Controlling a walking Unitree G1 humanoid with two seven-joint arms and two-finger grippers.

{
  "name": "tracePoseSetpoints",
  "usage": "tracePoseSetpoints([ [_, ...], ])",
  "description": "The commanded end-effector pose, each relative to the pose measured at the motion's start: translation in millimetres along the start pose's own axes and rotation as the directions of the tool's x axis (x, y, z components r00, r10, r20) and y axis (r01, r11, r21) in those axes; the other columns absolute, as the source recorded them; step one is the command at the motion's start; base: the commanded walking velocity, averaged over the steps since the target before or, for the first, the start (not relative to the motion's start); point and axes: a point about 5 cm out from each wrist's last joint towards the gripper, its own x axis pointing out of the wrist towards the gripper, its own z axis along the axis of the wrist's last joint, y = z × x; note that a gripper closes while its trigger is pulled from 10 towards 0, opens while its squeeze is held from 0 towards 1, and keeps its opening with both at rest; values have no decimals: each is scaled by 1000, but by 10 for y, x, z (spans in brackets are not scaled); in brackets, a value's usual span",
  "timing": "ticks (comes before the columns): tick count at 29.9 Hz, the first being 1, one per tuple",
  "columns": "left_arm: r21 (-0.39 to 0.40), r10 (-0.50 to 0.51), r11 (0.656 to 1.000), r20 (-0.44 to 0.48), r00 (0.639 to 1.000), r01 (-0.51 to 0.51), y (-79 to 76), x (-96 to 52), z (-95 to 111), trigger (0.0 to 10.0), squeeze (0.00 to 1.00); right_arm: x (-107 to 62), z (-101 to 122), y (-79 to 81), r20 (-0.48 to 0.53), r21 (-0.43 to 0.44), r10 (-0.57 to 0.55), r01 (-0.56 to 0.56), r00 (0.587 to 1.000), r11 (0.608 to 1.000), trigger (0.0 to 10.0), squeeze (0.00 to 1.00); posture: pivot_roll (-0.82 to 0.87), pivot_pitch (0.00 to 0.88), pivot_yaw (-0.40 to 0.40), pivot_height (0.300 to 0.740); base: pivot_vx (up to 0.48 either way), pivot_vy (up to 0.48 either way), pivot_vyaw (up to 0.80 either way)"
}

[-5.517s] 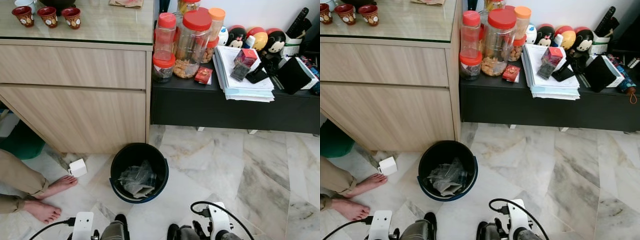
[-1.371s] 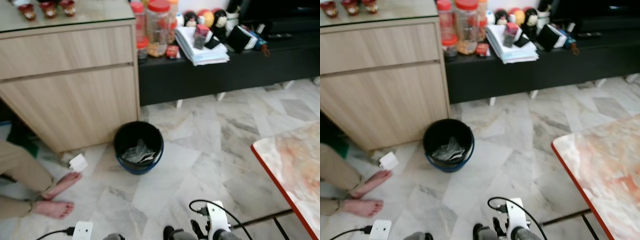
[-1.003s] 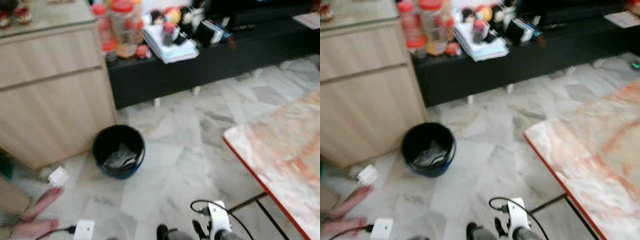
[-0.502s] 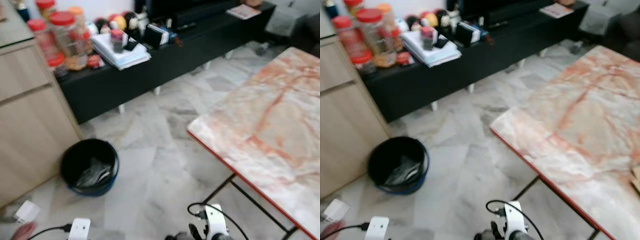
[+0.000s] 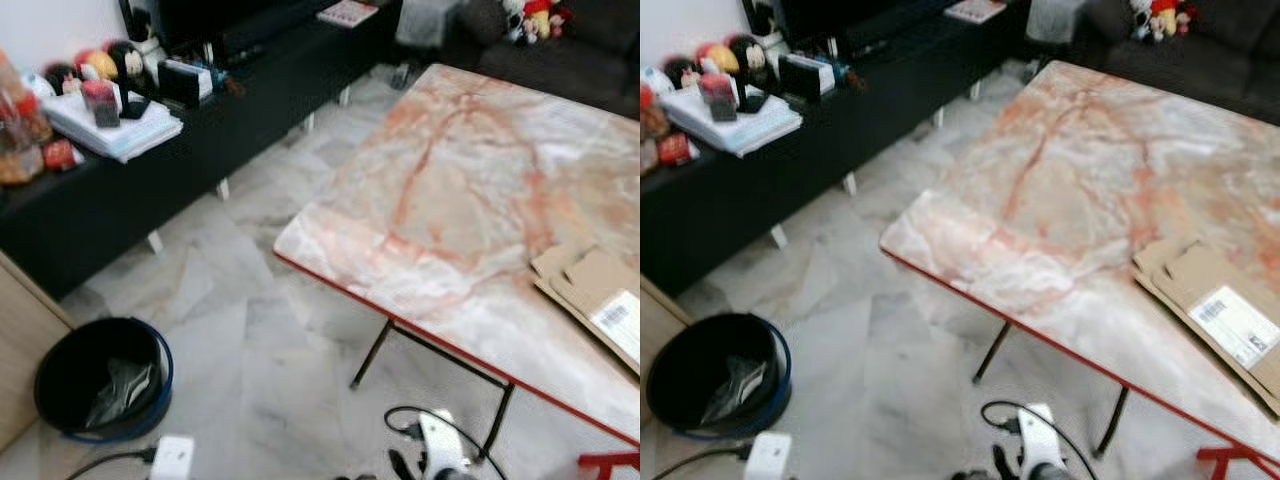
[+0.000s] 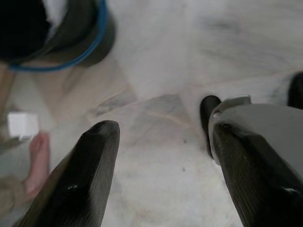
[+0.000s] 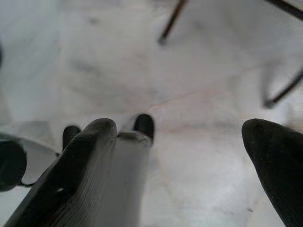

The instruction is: Picking trash to rubbish bin

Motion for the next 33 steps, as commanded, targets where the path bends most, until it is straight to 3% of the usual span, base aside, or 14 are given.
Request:
tracePoseSetpoints([
  [1,16,9,1000,-28,1000,-9,48,-15,-90,10000,0,-3,-67,41,-20,17,5,-5,1000,1000,10000,0,82,166,-70,740,0,0,-800],
  [27,10,24,1000,-34,999,-24,91,-12,-93,10000,0,11,-41,89,-14,33,13,-12,1000,999,10000,0,102,174,-57,740,0,0,-800],
  [33,7,28,1000,-27,999,-28,104,-6,-69,10000,0,14,-23,105,6,64,11,-12,1000,998,10000,0,101,169,-51,740,0,0,0],
])
